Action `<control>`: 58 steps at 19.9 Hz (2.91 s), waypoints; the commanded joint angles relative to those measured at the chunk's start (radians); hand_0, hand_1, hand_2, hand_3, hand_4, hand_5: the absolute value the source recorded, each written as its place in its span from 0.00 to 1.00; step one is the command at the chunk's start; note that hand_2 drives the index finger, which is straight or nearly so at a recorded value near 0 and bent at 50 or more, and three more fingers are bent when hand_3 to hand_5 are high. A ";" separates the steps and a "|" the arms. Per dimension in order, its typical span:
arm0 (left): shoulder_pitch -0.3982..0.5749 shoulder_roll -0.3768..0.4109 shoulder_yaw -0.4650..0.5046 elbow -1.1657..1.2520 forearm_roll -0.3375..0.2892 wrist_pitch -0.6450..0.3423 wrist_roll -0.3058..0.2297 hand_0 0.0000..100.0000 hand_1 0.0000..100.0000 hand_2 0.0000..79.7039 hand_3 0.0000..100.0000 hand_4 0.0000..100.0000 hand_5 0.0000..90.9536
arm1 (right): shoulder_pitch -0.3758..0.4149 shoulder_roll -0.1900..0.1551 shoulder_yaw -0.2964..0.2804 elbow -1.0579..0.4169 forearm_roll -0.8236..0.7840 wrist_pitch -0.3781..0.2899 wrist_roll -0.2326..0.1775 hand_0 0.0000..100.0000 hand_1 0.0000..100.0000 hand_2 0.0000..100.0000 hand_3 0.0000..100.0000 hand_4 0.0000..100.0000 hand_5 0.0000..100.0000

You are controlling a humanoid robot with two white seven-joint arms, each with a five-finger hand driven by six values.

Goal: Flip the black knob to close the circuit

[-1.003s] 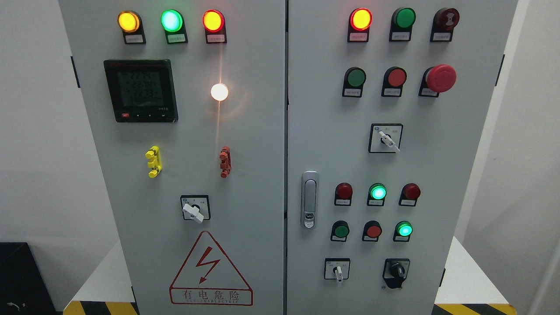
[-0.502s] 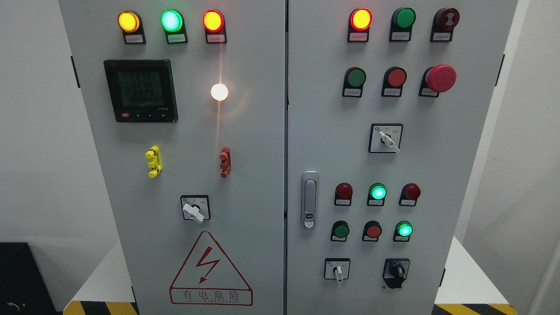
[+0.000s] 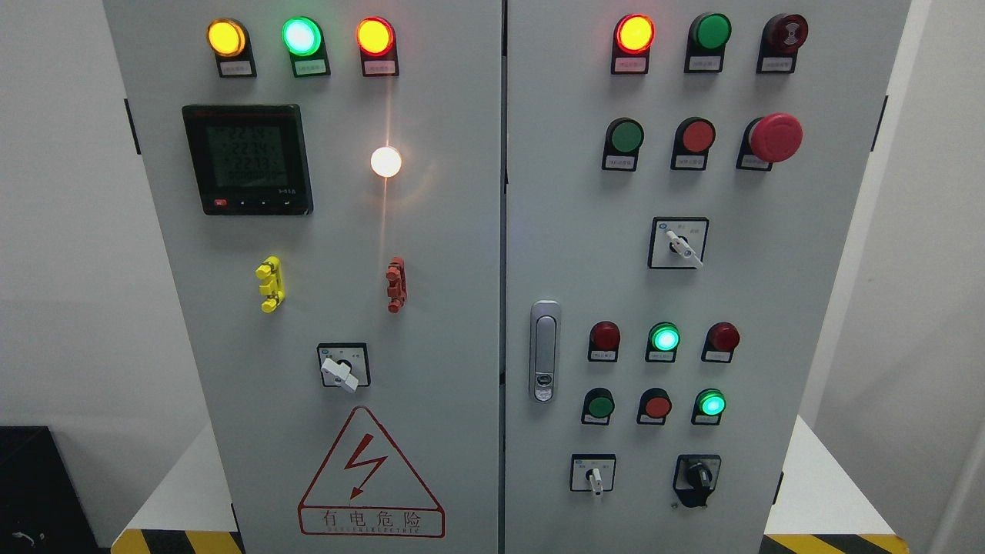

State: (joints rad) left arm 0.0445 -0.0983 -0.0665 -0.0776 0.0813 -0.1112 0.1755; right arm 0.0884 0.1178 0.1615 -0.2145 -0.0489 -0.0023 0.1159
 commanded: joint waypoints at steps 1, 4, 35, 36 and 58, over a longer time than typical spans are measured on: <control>0.000 0.000 0.001 -0.001 0.000 -0.001 -0.001 0.12 0.56 0.00 0.00 0.00 0.00 | 0.001 -0.001 0.036 -0.098 0.004 0.004 0.014 0.00 0.04 0.00 0.00 0.04 0.00; 0.000 0.000 0.001 -0.001 0.000 -0.001 -0.001 0.12 0.56 0.00 0.00 0.00 0.00 | 0.004 -0.009 0.078 -0.173 0.006 0.007 0.011 0.00 0.04 0.00 0.02 0.04 0.00; 0.000 0.000 0.001 0.001 0.000 -0.001 -0.001 0.12 0.56 0.00 0.00 0.00 0.00 | 0.109 -0.070 0.044 -0.996 0.582 0.021 -0.320 0.00 0.07 0.21 0.35 0.38 0.37; 0.000 0.000 0.001 0.001 0.000 -0.001 0.001 0.12 0.56 0.00 0.00 0.00 0.00 | 0.109 -0.067 0.026 -1.014 0.633 0.021 -0.320 0.00 0.07 0.25 0.38 0.40 0.39; 0.000 0.000 0.001 -0.001 0.000 -0.001 -0.001 0.12 0.56 0.00 0.00 0.00 0.00 | 0.031 -0.020 -0.183 -1.312 1.029 0.015 -0.315 0.00 0.07 0.73 0.88 0.80 0.83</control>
State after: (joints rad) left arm 0.0445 -0.0982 -0.0663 -0.0776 0.0813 -0.1112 0.1756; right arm 0.1545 0.0814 0.0596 -1.3989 0.9320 0.0083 -0.1975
